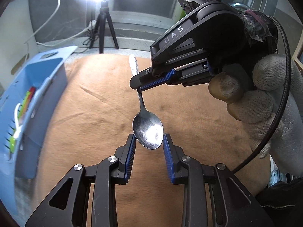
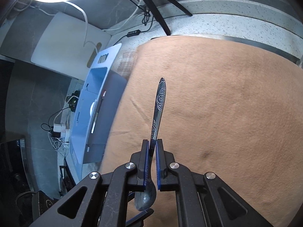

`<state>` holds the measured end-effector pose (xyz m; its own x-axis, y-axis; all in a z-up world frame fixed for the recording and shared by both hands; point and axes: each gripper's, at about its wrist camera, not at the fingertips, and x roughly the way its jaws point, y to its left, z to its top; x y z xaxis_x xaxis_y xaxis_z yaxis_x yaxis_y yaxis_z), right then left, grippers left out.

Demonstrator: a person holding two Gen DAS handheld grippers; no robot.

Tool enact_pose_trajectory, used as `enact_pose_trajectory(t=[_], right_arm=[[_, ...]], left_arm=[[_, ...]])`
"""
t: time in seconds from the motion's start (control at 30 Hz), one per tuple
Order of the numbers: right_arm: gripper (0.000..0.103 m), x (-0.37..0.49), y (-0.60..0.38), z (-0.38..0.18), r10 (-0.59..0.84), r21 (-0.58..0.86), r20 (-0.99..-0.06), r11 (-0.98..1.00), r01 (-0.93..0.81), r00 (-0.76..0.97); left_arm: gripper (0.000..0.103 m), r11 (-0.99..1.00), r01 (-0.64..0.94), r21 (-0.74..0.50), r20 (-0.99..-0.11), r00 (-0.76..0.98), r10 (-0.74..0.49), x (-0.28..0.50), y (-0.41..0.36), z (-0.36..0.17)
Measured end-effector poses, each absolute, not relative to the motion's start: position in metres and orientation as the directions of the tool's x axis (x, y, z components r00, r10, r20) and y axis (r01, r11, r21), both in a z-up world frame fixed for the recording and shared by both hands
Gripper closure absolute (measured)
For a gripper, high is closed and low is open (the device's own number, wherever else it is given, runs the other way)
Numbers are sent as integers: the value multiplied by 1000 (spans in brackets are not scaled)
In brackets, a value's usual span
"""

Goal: Organize utensils
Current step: 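Carry the steel spoon with the right tool into the blue basket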

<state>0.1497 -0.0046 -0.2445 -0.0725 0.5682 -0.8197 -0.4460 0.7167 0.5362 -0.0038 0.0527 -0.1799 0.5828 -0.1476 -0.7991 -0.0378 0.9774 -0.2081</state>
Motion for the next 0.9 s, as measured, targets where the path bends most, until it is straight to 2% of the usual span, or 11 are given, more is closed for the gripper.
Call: enact_pose_trajectory(t=[0.5,0.9], right_arm=[[97,131,71,-219,606,563,-791,665,-491,-87],[97,110,142,-224,614,580,-779,630,-517,-125]], left_arm=[[75,981,-81,-179,-776,624,-90,-27,122,-159],[75,979,-129,-159,-779,625,-44,-42,187,-160]])
